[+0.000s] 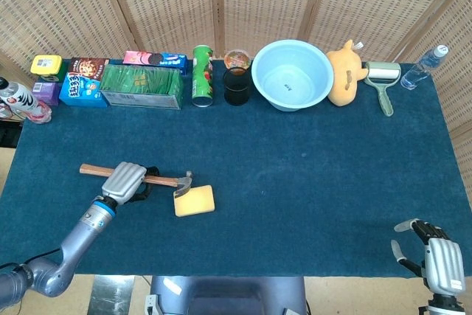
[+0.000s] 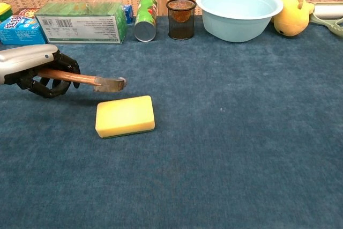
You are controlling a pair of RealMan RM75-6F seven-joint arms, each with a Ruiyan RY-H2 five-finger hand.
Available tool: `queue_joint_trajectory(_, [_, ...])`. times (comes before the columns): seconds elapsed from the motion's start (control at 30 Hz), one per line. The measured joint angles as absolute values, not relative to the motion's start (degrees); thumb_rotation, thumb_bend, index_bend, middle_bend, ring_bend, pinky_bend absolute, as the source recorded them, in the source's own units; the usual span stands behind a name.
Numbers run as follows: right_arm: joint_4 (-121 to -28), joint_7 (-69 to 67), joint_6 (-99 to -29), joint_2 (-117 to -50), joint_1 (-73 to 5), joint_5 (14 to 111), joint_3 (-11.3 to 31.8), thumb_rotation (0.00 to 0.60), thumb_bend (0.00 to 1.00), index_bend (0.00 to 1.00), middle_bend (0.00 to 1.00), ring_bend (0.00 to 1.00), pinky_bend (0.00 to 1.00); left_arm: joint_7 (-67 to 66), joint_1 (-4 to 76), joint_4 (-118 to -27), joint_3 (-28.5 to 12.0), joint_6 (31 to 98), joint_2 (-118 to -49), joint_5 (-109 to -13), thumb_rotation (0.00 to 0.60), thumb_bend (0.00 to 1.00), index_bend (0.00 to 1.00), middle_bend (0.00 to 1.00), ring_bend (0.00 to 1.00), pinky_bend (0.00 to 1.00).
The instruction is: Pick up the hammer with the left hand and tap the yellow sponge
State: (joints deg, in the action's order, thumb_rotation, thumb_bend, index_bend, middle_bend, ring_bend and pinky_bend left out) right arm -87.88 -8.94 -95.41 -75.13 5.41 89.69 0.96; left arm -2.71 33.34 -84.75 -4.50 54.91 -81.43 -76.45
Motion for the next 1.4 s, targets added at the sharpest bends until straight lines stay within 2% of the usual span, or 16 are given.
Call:
queue_joint_trajectory(0.4, [-88.33,-7.37,-93.35,-75.62,4.76,89.54,0.91,0.600,0.37,0.47,0.46,0.43,0.38,9.78,33.07,-86.80,-3.69,53.43,-77.34,-79.06,0.600,0.62,0.55,0.60,0.55,0.64])
queue_joint_trajectory(0.7, [-88.97,-5.88,-91.78,-75.91,3.87,89.75,0.81,0.600,0.37,0.47,0.46,0.43,0.38,22.30,34.96,-90.90,-2.62,47.37,-69.98,-81.48,0.600,0.61,0.56,0.60,0.57,0.67])
queue_joint_trajectory(0.9, [-89.09,-5.49,-91.83,-76.07,3.71,90.34,0.65,0.600,0.37,0.47,0.46,0.43,0.38,31.84,37.65,-94.18,-2.03,42.63,-63.64,-84.70,0.600,0.61,0.55,0.66,0.65,0.73])
queue_joint_trajectory(1.07, [-88.89,-5.70,-92.31,-76.09,3.97,90.61,0.47,0.600,0.37,0.47,0.46,0.42,0.38,30.74,39.84,-95.82,-1.74,39.77,-61.03,-85.40,0.600,0.62,0.57,0.73,0.77,0.79])
queue_joint_trajectory(1.4, [-87.94,-7.04,-93.65,-76.26,4.68,91.09,0.27,0.600,0.37,0.47,0.46,0.43,0.38,19.56,45.62,-99.03,-2.58,31.21,-59.35,-78.47,0.600,0.62,0.58,0.75,0.79,0.79])
